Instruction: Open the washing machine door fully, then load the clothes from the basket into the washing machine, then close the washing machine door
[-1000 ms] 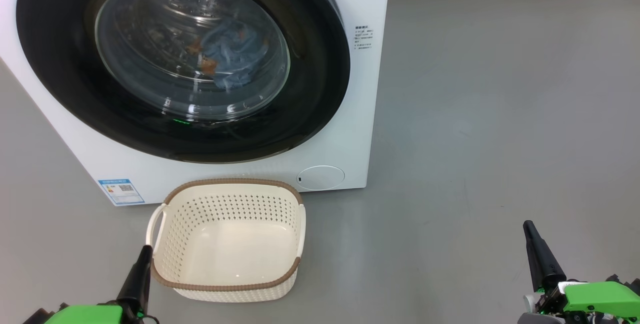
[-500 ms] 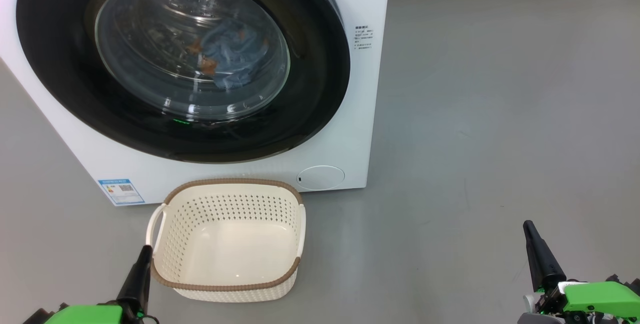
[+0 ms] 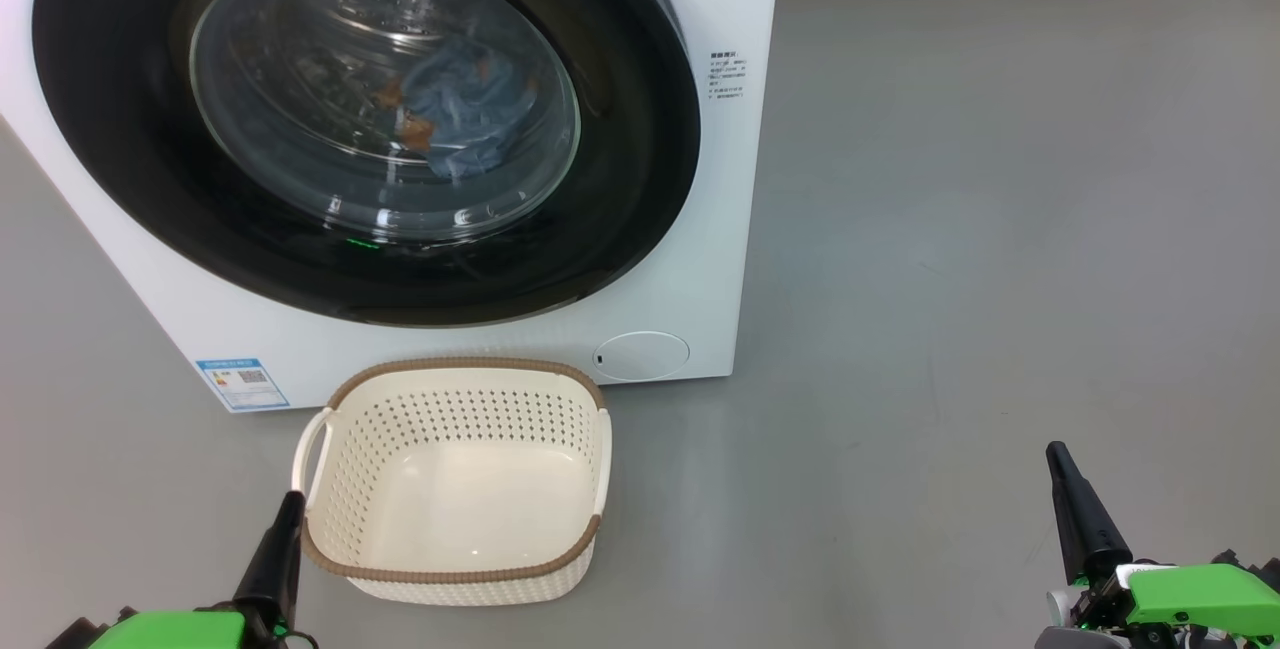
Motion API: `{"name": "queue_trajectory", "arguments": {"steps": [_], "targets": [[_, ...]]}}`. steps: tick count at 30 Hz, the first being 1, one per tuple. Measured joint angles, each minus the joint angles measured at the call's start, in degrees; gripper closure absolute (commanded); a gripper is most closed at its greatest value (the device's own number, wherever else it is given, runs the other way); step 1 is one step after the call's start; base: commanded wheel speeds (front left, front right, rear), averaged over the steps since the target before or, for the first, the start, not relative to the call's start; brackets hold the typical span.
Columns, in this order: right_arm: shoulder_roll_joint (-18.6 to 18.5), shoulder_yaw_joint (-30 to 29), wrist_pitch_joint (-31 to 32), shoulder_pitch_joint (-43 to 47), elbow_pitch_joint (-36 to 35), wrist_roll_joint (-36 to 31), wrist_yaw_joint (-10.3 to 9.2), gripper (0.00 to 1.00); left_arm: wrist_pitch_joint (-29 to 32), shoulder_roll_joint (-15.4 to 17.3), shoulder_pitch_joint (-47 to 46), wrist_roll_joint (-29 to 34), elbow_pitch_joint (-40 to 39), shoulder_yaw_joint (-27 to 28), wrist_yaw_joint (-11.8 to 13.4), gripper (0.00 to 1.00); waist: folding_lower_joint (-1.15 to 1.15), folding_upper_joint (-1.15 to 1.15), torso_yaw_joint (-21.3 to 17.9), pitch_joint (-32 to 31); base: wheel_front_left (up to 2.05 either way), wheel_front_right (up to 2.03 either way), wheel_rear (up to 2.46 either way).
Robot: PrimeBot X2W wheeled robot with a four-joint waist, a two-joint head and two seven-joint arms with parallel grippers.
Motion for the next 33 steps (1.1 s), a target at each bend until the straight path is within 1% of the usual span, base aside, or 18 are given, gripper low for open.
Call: {"name": "queue_trajectory", "arguments": {"steps": [33], "targets": [[0.01, -0.01, 0.00, 0.00, 0.00, 0.00, 0.00, 1.00, 0.00, 0.02, 0.00, 0.00, 0.00, 0.00, 0.00, 1.00, 0.00, 0.00, 0.00, 0.00, 0.00, 0.00, 0.00]]}}
